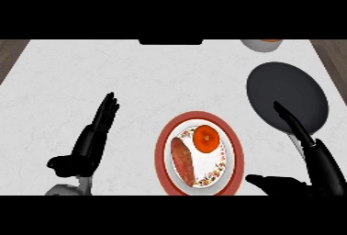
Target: Pick the squash from the plate and place it in the pan
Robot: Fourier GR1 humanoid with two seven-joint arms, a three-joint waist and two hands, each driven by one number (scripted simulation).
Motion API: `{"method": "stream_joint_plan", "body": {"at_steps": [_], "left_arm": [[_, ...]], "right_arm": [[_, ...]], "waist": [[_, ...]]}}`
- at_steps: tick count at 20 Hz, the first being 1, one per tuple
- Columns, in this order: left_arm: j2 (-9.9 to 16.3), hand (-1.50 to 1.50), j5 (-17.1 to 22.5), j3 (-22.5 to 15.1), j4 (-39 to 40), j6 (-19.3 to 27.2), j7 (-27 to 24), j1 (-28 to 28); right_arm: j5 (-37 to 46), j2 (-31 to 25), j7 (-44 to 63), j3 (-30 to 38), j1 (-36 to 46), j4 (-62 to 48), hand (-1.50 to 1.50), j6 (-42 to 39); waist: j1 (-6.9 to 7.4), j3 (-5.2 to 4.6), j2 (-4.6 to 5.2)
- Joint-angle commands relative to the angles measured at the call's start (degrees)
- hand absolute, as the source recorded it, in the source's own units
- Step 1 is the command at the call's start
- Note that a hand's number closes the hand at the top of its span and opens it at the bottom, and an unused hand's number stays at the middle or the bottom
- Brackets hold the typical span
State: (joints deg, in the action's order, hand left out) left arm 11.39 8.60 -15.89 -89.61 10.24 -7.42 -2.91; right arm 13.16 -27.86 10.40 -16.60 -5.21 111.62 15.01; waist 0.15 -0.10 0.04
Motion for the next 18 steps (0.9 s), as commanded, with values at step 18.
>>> {"method": "stream_joint_plan", "body": {"at_steps": [18], "left_arm": [[-3.0, 0.00, -2.3, 0.8, 0.0, -1.6, 0.2, 0.5]], "right_arm": [[18.3, 14.2, 32.2, -15.9, 27.0, -23.9, -1.50, -24.0]], "waist": [[0.18, 0.09, -0.02]]}}
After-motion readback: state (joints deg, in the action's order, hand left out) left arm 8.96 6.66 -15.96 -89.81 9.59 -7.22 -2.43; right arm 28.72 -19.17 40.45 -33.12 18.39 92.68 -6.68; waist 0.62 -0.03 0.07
